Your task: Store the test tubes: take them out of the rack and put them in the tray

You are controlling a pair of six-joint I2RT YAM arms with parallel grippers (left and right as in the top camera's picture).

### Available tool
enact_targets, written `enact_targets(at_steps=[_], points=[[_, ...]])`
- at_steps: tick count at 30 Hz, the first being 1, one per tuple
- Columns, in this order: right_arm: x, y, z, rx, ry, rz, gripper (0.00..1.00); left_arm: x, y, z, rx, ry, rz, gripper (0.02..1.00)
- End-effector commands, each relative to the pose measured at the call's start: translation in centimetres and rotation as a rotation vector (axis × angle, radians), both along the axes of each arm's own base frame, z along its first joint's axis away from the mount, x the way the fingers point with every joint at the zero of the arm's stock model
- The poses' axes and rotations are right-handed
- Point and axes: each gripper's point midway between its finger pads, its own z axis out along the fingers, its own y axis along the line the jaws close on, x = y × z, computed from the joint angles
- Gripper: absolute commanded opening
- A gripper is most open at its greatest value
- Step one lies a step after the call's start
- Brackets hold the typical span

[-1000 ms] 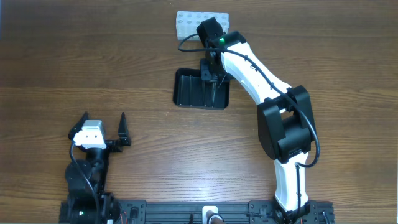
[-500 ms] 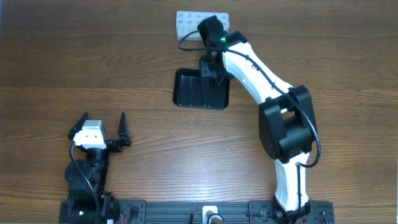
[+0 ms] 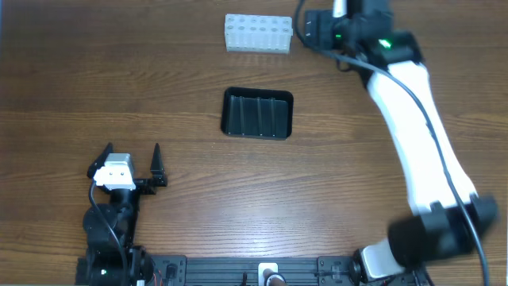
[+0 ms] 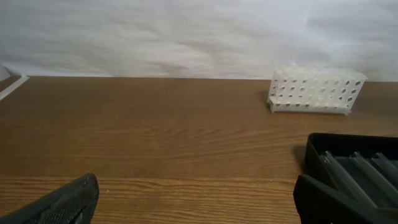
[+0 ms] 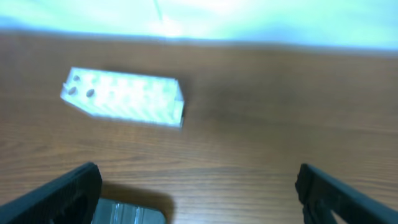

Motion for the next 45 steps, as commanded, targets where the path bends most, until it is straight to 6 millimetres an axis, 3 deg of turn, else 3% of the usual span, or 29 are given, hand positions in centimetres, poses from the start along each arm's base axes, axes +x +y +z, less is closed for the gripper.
enact_targets(at_steps=[1,5,10,19,27,45], points=[[-3.1,-3.2,2.5,-0.049,-0.113,-0.021,0.993,0.0,-0.1,-0.2,0.017,0.006,-0.008,1.000],[-7.1,-6.8,3.3,-0.044,-0.190,-0.098,0.993,0.0,-0.1,-0.2,0.017,0.006,-0.008,1.000],[-12.3,-9.1,1.9,-0.097,-0.248,-0.166,0.991,0.0,-0.1,-0.2,0.017,0.006,-0.008,0.998],[-18.6,-9.9,-4.1,-0.091,-0.366,-0.206,0.991,0.0,-0.1,-0.2,0.017,0.006,-0.008,1.000],[-20.0,-10.6,-8.8,-0.082,-0.468,-0.236,0.993,0.0,-0.1,-0.2,0.017,0.006,-0.008,1.000],[-22.5,-10.6,-12.7,-0.107,-0.568,-0.223,0.991,0.0,-0.1,-0.2,0.017,0.006,-0.008,0.998]])
